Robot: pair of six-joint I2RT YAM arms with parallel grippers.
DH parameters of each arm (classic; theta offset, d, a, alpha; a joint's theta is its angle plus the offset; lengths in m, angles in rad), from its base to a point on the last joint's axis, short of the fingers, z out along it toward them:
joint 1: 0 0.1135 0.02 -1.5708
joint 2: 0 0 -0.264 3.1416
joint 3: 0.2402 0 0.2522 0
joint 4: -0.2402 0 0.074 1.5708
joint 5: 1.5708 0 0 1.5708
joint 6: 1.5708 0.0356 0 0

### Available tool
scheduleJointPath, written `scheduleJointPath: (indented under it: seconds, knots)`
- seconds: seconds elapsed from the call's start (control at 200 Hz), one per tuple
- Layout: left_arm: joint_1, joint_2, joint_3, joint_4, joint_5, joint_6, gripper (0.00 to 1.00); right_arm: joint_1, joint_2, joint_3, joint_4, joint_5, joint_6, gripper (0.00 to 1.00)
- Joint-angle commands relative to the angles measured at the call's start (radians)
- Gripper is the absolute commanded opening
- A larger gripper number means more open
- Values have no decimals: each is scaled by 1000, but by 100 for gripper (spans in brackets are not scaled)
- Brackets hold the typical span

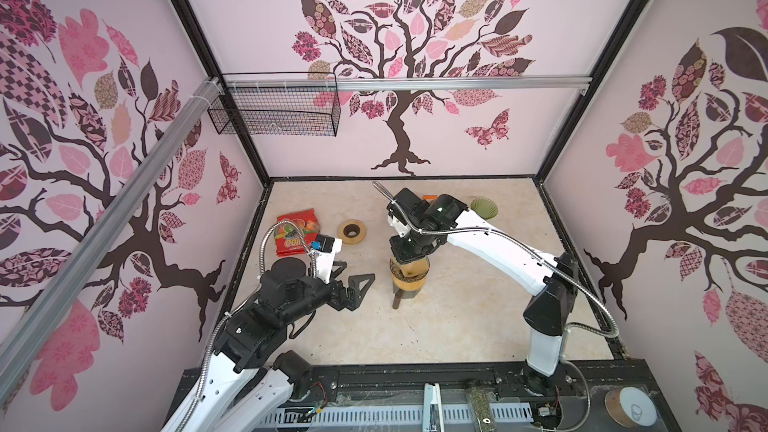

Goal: Place the coffee filter in the dripper

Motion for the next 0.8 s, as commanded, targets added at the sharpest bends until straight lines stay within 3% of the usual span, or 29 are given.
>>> scheduleJointPath:
  seconds: [0.0,0.315,0.47,0.675,0.745,0.795]
  knots:
    - [2,1,48,-4,-3,5,97,6,13,61,-1,-53,1,29]
    - [3,16,71,-42,-63,-22,97,-9,-7,103,-7,-57,3,37]
    - [4,41,110,-100,-123,-52,97,-73,-48,93,10,-25,-8,50]
    - [4,108,185,-190,-199,-88,97,-194,-125,-39,97,-1,-23,80]
    - [3,137,203,-205,-195,-88,97,-196,-137,-67,105,61,-42,99]
    - [3,163,223,-220,-183,-89,97,-197,-137,-80,98,87,-56,100]
